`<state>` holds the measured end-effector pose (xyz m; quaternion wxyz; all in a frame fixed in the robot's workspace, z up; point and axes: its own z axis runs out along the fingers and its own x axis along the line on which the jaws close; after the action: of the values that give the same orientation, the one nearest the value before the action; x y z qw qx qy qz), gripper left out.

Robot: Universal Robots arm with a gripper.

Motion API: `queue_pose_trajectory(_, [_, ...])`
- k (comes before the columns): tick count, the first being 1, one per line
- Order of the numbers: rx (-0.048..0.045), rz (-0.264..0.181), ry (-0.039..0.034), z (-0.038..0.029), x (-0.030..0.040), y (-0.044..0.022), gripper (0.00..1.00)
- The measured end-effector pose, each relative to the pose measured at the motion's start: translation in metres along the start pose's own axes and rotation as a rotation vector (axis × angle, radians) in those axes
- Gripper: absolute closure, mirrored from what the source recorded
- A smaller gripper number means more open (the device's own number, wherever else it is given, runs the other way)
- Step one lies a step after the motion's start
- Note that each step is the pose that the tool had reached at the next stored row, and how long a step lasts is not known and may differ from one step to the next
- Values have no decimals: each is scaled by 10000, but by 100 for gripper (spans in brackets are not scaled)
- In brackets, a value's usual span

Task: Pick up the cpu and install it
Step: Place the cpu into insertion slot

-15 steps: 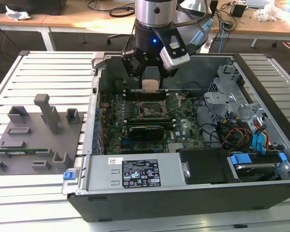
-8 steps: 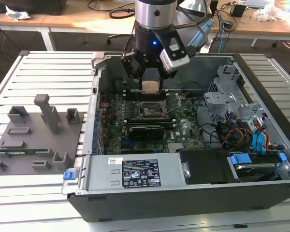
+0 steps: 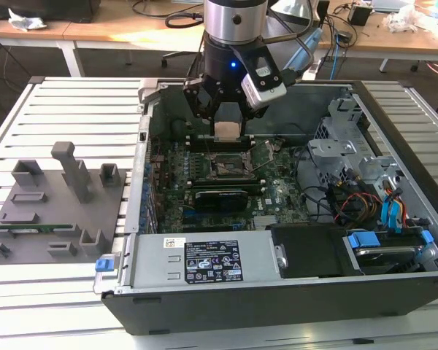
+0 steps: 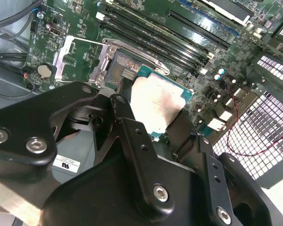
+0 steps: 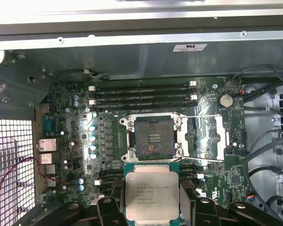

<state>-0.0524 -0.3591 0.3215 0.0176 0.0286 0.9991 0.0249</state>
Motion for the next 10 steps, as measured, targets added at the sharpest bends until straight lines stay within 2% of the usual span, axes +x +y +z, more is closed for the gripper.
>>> queue_pose_trajectory(10, [7, -1, 0, 96, 3, -5, 45])
